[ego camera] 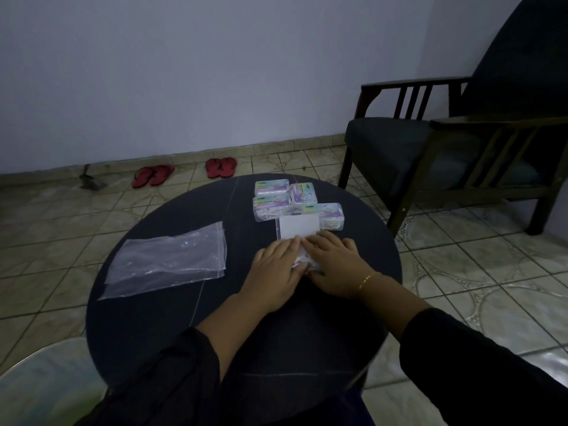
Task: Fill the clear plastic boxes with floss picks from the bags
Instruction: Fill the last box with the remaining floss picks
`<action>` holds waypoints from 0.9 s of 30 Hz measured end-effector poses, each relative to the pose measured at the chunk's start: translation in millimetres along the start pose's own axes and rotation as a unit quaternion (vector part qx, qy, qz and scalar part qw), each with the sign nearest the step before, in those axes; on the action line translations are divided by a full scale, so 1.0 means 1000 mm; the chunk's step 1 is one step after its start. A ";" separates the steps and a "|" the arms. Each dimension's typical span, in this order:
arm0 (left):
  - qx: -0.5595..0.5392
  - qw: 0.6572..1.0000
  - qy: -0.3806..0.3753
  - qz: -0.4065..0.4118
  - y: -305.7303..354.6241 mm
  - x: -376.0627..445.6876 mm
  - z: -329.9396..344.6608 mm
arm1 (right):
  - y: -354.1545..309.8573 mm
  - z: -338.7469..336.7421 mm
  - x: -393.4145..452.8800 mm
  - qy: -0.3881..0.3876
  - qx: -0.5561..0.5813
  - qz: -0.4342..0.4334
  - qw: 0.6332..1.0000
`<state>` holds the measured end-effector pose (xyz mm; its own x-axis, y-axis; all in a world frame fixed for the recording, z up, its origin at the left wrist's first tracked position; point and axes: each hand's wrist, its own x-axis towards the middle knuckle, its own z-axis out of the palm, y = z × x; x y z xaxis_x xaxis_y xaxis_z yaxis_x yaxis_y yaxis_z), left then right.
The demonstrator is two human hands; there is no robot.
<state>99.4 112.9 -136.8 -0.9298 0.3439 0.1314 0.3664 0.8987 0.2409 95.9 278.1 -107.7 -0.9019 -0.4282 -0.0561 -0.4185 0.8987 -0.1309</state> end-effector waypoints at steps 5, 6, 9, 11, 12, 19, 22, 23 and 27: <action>-0.004 1.000 0.021 0.004 -0.001 -0.004 0.009 | -0.001 0.014 -0.006 0.033 -0.006 0.000 0.999; -0.006 1.000 0.023 0.005 -0.001 -0.004 0.009 | -0.001 0.015 -0.007 0.035 0.001 0.002 0.999; -0.016 1.000 0.023 0.013 -0.003 -0.003 0.006 | 0.000 0.014 -0.007 0.034 0.036 0.008 0.999; -0.036 0.999 0.032 0.003 -0.005 -0.004 0.003 | 0.001 0.011 -0.008 0.040 0.081 0.020 0.996; -0.047 0.998 0.039 -0.006 -0.006 -0.005 0.003 | 0.002 0.010 -0.009 0.050 0.110 0.028 0.992; -0.085 0.986 0.063 -0.131 0.006 -0.032 0.008 | 0.002 0.014 -0.010 0.121 0.309 0.110 0.937; -0.067 0.981 0.051 -0.173 0.016 -0.040 0.010 | -0.001 0.018 -0.010 0.109 0.334 0.121 0.929; -0.056 0.982 0.045 -0.177 0.019 -0.042 0.011 | -0.002 0.018 -0.011 0.110 0.336 0.122 0.928; -0.035 0.983 0.039 -0.175 0.026 -0.048 0.012 | -0.003 0.018 -0.014 0.105 0.345 0.126 0.924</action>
<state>153.4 123.3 -148.0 -0.9948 -0.0084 0.1010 0.0275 0.9368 0.3489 111.6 279.2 -124.2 -0.9926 -0.1204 0.0123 -0.0896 0.6624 -0.7438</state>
